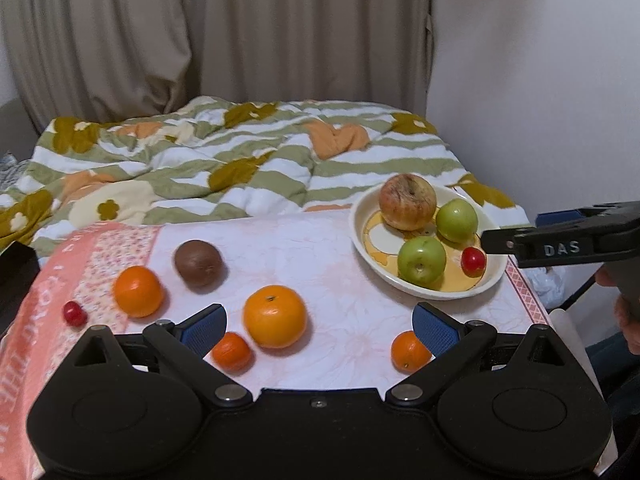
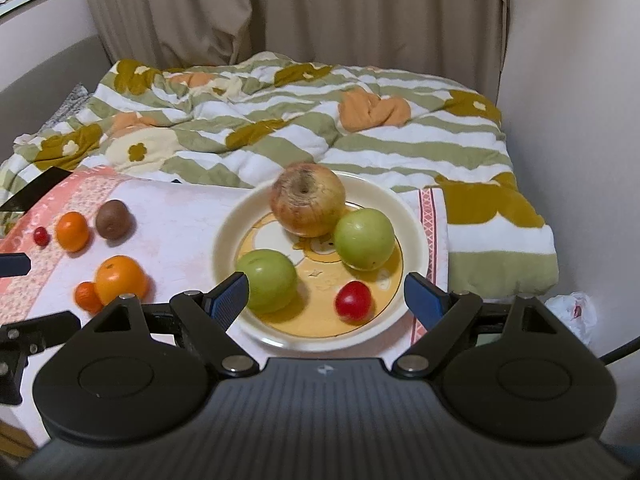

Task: Organize fruits
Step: 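Open both tools to drop the green apple and tomato into the bowl, then move both tools back toward the large oranges on the cloth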

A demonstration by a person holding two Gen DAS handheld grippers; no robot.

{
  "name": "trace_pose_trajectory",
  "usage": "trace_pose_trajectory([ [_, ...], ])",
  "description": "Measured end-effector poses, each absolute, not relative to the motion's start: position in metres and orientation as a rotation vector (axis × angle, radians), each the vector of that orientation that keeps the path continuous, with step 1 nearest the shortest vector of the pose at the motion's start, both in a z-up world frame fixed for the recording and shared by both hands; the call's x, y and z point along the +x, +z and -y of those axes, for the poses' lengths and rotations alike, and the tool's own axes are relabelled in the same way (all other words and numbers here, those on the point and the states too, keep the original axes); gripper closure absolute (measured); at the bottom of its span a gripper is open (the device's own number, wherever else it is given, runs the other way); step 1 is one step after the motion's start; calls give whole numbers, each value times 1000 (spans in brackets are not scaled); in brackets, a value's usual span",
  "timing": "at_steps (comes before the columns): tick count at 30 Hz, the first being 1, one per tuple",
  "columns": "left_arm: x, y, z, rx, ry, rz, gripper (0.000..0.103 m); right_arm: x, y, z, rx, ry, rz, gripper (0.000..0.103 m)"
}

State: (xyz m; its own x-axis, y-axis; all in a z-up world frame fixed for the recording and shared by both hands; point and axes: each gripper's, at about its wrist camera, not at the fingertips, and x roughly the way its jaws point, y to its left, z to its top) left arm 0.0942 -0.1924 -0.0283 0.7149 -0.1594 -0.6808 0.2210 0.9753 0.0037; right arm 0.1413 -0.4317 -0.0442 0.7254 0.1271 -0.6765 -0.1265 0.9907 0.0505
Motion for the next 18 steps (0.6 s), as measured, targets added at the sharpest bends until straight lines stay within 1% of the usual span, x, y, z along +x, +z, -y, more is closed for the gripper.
trace_pose_trajectory([
  [11,61,-4,152,89,-122,-692,2,93,-17,407,11,172,-732,3],
  [18,53,1,107,76,-103,-665,2,74,-8,380,26,136,-729,3],
])
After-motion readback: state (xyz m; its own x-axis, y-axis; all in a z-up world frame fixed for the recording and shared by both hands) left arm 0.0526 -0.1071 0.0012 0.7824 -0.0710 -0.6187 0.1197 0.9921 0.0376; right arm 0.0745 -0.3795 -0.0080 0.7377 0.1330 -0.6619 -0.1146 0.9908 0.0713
